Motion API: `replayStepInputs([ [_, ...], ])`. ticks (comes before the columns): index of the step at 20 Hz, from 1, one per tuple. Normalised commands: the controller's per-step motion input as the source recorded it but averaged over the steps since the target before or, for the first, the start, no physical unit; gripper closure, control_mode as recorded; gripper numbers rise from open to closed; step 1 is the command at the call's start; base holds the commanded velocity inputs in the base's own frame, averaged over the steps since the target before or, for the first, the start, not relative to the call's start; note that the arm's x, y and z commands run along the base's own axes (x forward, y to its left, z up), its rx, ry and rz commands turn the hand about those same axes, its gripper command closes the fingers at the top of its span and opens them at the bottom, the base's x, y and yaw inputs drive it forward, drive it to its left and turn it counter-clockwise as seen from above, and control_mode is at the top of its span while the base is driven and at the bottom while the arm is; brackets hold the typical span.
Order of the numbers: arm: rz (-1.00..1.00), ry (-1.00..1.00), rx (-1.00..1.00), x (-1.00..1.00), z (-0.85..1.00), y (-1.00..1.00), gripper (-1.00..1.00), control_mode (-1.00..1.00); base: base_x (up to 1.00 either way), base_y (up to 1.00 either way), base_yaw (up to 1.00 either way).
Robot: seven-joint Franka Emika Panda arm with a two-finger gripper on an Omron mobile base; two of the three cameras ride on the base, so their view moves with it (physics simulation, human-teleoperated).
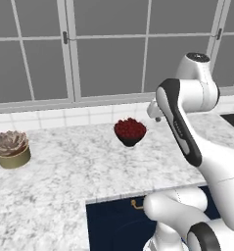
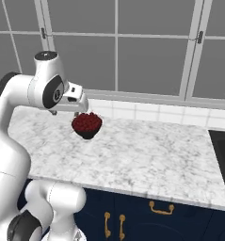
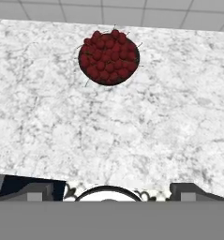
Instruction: Take a straw from the drawer in front and place it inside the glass cup on the dining counter.
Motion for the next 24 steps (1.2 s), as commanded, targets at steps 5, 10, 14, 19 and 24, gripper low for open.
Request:
replayStepInputs([
  [5, 0.0, 0.0, 0.0, 0.0, 0.0, 0.0, -1.0, 1.0, -0.76, -0.53, 0.27],
  [10, 0.0, 0.0, 0.0, 0.0, 0.0, 0.0, -1.0, 1.0, -0.37, -0.6, 0.47],
  [14, 0.0, 0.0, 0.0, 0.0, 0.0, 0.0, -1.0, 1.0, -0.24, -0.7, 0.63],
  [19, 0.0, 0.0, 0.0, 0.0, 0.0, 0.0, -1.0, 1.0, -0.47, -0.83, 0.64],
  [24, 0.0, 0.0, 0.0, 0.0, 0.0, 0.0, -1.0, 1.0, -0.21, -0.7, 0.59],
])
